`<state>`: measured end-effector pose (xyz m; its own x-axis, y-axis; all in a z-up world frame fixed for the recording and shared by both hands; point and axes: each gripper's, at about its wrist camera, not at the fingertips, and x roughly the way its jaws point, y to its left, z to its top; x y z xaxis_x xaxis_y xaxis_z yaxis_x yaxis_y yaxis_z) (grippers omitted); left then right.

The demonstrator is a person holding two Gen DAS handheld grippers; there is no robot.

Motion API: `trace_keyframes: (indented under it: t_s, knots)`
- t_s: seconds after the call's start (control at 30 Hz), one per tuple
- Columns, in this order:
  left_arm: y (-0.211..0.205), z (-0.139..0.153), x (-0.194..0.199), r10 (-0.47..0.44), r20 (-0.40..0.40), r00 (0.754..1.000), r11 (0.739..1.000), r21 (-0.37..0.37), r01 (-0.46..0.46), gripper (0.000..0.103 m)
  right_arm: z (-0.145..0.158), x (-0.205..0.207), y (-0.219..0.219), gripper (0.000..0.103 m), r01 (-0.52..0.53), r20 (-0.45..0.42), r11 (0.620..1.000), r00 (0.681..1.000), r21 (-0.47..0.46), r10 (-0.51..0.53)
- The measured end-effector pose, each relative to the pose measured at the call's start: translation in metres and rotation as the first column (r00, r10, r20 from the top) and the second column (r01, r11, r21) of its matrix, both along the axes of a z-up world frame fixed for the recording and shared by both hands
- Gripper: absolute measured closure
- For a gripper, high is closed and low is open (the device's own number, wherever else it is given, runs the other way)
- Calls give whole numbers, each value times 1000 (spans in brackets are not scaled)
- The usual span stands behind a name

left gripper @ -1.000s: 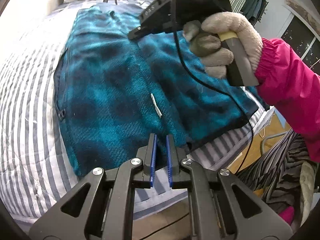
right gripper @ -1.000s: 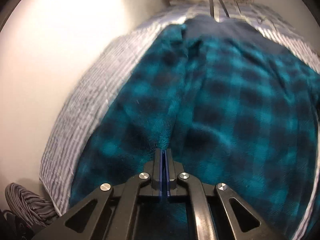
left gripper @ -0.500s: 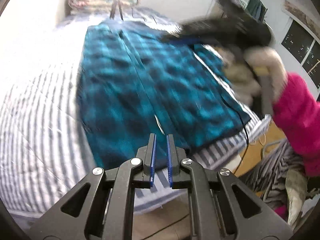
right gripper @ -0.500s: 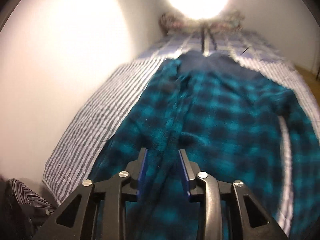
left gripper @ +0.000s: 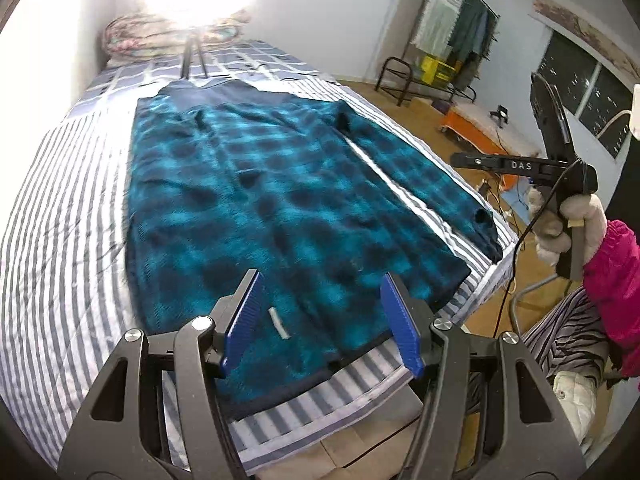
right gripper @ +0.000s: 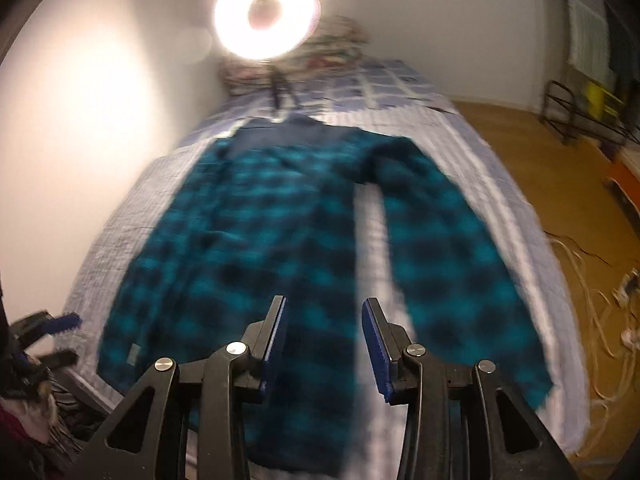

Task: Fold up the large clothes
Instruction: 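Move the right tool to the other sleeve cuff and grasp it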

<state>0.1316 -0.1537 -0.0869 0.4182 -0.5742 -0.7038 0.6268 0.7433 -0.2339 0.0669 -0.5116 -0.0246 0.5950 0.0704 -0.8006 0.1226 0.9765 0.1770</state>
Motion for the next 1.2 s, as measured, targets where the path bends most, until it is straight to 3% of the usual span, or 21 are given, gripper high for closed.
trace_keyframes:
  t_s: [0.13, 0.27, 0.47, 0.57, 0.63, 0.7, 0.77, 0.83, 0.93, 1.07, 1.13, 1.2]
  knots:
    - [-21, 4, 1, -35, 5, 999, 999, 5, 35, 41, -6, -22, -58, 61, 105, -24, 991, 994, 78, -104]
    - [-38, 4, 4, -63, -10, 998, 998, 2, 63, 41, -15, -40, -106, 61, 201, -51, 977, 979, 68, -198]
    - [-49, -3, 5, -69, -31, 997, 998, 12, 69, 41, -60, -60, -173, 61, 365, -163, 919, 925, 146, -342]
    - [-51, -7, 4, -69, -36, 997, 997, 27, 70, 41, -72, -63, -180, 61, 397, -211, 900, 909, 179, -359]
    - [-52, -10, 3, -69, -38, 997, 997, 37, 71, 41, -77, -64, -179, 61, 446, -267, 884, 877, 142, -399]
    - [-51, -12, 3, -70, -45, 996, 997, 37, 72, 41, -86, -66, -180, 61, 517, -342, 844, 826, 144, -448]
    - [-52, -14, 3, -73, -49, 996, 997, 38, 75, 41, -88, -70, -180, 56, 539, -362, 821, 816, 190, -452]
    - [-53, -16, 2, -76, -53, 996, 996, 40, 78, 41, -89, -68, -180, 51, 561, -372, 816, 794, 142, -481]
    - [-56, -17, 0, -89, -56, 994, 995, 40, 91, 41, -97, -65, -185, 50, 594, -393, 791, 769, 147, -504]
    - [-58, -17, -5, -103, -48, 994, 993, 49, 106, 41, -105, -65, -185, 87, 593, -410, 794, 763, 133, -500]
    - [-58, -16, -6, -107, -43, 993, 993, 51, 109, 41, -97, -65, -181, 99, 566, -375, 810, 791, 151, -483]
    - [-57, -15, -5, -107, -45, 993, 993, 47, 109, 41, -78, -66, -169, 100, 521, -317, 834, 834, 183, -451]
